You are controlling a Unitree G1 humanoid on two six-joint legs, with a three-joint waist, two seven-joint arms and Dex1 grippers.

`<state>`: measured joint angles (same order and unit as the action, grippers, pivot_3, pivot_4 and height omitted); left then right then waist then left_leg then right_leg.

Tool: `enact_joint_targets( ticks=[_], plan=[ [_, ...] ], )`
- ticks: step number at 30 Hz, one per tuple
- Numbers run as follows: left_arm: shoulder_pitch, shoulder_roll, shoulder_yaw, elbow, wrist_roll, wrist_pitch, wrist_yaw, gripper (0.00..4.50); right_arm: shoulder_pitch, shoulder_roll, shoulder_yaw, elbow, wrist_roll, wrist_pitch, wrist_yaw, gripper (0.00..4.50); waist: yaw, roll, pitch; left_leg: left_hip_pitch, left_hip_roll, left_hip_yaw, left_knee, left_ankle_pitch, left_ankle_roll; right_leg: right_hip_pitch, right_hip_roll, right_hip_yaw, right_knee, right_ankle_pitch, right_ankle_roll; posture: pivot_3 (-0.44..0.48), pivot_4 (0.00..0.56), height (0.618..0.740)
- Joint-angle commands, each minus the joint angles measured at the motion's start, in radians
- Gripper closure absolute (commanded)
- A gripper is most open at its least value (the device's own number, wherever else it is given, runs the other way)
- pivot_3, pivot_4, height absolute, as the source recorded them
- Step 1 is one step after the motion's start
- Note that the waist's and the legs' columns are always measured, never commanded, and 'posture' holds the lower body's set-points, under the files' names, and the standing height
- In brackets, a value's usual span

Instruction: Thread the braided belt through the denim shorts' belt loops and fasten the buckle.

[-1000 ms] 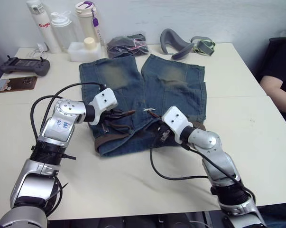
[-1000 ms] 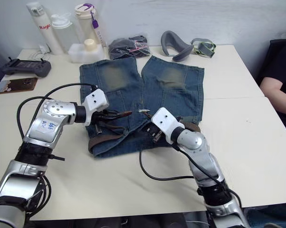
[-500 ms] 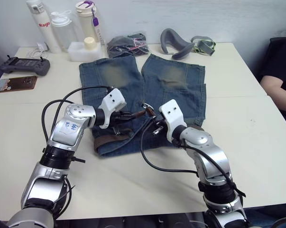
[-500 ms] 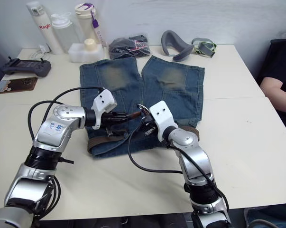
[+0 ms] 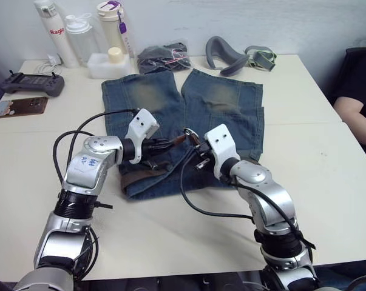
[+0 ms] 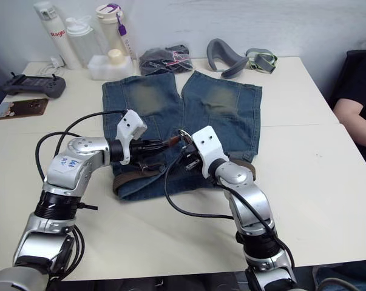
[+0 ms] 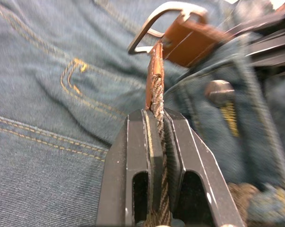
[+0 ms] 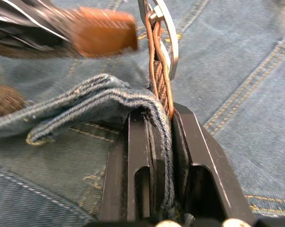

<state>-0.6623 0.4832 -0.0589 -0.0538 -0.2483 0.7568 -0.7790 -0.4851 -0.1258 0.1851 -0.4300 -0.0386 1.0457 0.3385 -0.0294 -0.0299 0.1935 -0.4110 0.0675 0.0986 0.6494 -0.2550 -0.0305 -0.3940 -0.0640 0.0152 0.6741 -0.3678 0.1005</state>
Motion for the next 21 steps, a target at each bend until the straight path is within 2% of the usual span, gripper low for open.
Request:
enact_joint_targets(
  ticks=[1,6,13,21],
  plan=[
    [-0.009,-0.016,0.026,-0.046,-0.034,0.003,0.023,4.50,-0.005,-0.006,-0.023,-0.027,0.011,-0.014,-0.025,4.48,0.000,0.000,0.000,0.000,0.000,0.000,0.000,0.000,0.000,0.000,0.000,0.000,0.000,0.000,0.000,0.000,0.150,0.740],
    [-0.013,-0.044,0.021,-0.052,-0.055,0.014,0.045,4.50,-0.004,-0.007,-0.013,-0.026,0.023,-0.014,-0.027,4.48,0.001,0.000,0.000,0.000,0.000,0.000,0.000,0.000,0.000,0.000,0.000,0.000,-0.001,0.000,0.000,0.000,0.150,0.740],
    [-0.012,-0.044,-0.020,-0.015,-0.021,-0.026,0.052,4.50,-0.014,-0.011,-0.003,-0.046,0.036,-0.015,-0.023,4.48,0.000,0.000,0.000,0.000,0.000,0.000,0.000,0.000,0.000,0.000,0.000,0.000,-0.001,0.000,0.000,0.000,0.150,0.740],
    [0.000,-0.003,-0.033,0.028,0.002,-0.068,0.037,4.50,-0.010,-0.033,0.004,-0.097,0.041,-0.011,-0.026,4.48,0.000,0.000,0.000,0.000,0.000,0.000,-0.001,0.000,0.000,0.000,0.000,0.000,-0.001,0.000,0.000,0.000,0.150,0.740]
  ],
)
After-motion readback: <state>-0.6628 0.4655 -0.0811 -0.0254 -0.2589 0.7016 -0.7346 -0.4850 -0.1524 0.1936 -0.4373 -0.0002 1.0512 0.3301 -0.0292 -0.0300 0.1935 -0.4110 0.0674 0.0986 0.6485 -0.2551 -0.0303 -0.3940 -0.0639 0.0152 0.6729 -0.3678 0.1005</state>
